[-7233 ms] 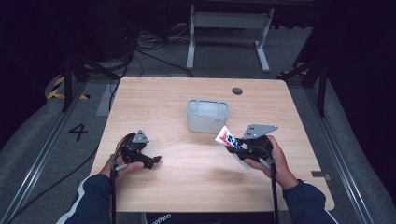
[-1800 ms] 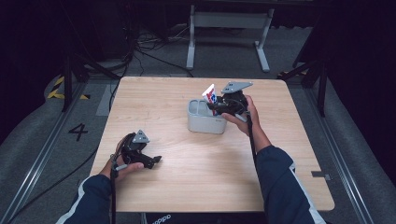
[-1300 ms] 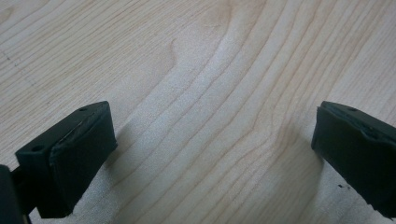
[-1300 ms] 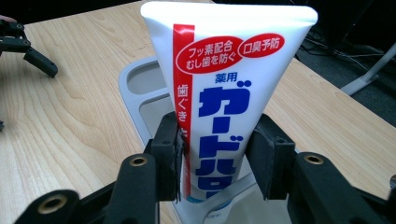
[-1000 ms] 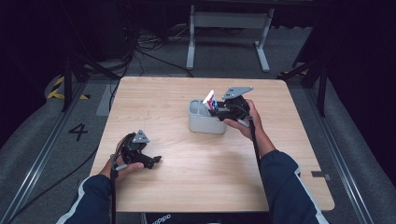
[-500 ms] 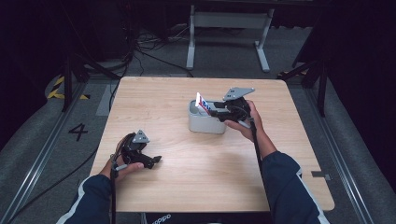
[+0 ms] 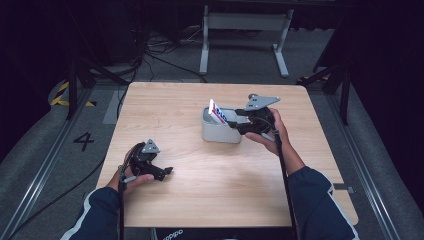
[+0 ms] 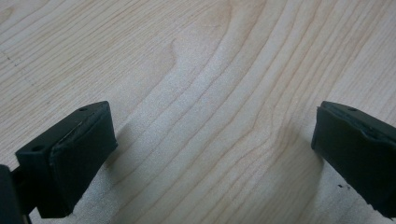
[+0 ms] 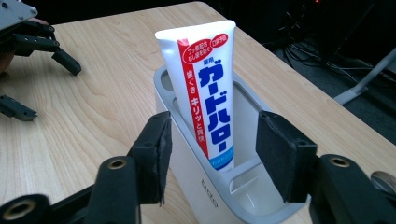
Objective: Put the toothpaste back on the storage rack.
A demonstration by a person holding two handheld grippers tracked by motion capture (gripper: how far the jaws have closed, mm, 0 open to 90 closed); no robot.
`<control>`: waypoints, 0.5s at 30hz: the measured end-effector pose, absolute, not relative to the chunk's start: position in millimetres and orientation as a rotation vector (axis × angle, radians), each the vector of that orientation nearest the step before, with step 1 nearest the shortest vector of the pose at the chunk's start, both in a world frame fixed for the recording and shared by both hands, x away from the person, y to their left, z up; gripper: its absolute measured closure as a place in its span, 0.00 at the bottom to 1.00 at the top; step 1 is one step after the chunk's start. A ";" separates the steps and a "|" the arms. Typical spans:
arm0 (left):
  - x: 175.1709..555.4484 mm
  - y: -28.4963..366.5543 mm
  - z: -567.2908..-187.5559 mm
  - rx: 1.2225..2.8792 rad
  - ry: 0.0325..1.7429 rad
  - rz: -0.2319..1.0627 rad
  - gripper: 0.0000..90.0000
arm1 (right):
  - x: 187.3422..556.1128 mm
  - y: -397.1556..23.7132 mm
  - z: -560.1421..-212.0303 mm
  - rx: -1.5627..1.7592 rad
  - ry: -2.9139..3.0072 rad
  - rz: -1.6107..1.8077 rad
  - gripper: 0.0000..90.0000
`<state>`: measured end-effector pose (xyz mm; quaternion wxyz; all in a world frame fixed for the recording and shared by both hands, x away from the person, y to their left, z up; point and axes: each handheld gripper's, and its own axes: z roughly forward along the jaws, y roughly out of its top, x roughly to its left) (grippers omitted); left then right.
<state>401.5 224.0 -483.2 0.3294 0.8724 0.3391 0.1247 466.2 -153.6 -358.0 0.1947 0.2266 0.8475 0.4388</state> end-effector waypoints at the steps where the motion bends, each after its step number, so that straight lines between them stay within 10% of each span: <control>1: 401.5 224.0 -483.2 2.282 0.887 0.326 0.00 | 464.4 -155.6 -357.1 0.639 2.371 1.231 0.49; 15: 401.4 224.0 -483.2 2.282 0.889 0.326 0.00 | 441.4 -175.8 -352.7 0.614 2.350 1.138 0.39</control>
